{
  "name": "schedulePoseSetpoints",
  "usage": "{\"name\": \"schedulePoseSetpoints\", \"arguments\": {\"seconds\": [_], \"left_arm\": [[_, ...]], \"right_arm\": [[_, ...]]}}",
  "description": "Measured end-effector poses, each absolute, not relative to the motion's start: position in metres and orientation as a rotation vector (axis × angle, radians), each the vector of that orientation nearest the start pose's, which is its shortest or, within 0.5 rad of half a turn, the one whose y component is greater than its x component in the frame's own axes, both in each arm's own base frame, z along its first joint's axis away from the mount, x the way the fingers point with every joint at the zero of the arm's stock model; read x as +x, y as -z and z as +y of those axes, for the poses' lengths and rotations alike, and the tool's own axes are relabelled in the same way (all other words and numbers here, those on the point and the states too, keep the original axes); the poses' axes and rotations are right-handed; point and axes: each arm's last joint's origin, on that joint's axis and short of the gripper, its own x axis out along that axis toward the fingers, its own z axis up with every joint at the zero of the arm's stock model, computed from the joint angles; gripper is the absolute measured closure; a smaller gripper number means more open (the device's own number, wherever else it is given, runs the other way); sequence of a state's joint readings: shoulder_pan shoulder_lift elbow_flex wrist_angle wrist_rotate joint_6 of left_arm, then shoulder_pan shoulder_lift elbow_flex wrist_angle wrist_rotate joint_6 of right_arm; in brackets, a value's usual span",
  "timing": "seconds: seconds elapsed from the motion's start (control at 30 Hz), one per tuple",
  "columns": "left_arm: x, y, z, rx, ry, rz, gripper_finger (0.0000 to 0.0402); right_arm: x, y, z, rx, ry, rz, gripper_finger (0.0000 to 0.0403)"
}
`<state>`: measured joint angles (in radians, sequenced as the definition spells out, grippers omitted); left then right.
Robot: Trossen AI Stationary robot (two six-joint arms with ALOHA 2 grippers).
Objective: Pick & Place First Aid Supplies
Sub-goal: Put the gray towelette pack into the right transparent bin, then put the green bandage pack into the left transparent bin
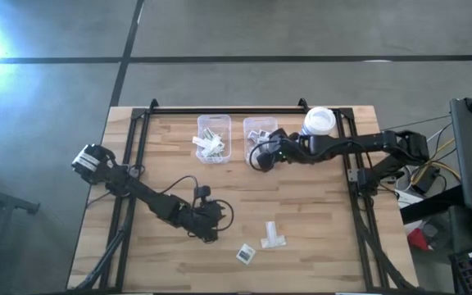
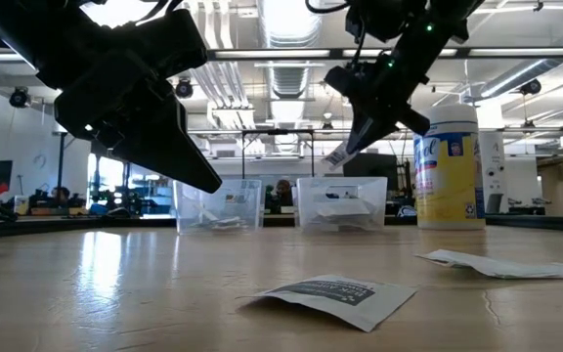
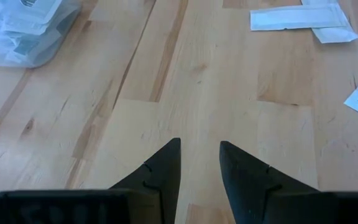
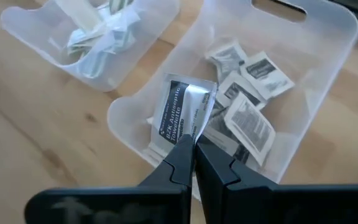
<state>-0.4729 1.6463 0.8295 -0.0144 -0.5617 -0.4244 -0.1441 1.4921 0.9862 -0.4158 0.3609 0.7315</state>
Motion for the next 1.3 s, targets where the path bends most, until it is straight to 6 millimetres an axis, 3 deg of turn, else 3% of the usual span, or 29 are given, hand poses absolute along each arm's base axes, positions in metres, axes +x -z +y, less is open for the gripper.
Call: {"name": "schedulePoseSetpoints", "arguments": {"seconds": [0.43,0.93,1.1,1.3], "left_arm": [[0.286,-0.161,-0.129,0.000,-0.230,0.682,0.0280],[0.286,-0.161,-0.130,-0.002,-0.228,0.680,0.0280],[0.289,-0.164,-0.132,-0.020,-0.166,0.661,0.0280],[0.296,-0.172,-0.140,-0.065,0.013,0.606,0.0280]], "right_arm": [[0.283,-0.208,-0.071,0.650,0.887,0.715,0.0388],[0.284,-0.214,-0.070,0.681,0.833,0.712,0.0310],[0.283,-0.227,-0.055,0.733,0.668,0.728,0.0302],[0.278,-0.246,-0.012,0.674,0.525,0.696,0.0302]]}}
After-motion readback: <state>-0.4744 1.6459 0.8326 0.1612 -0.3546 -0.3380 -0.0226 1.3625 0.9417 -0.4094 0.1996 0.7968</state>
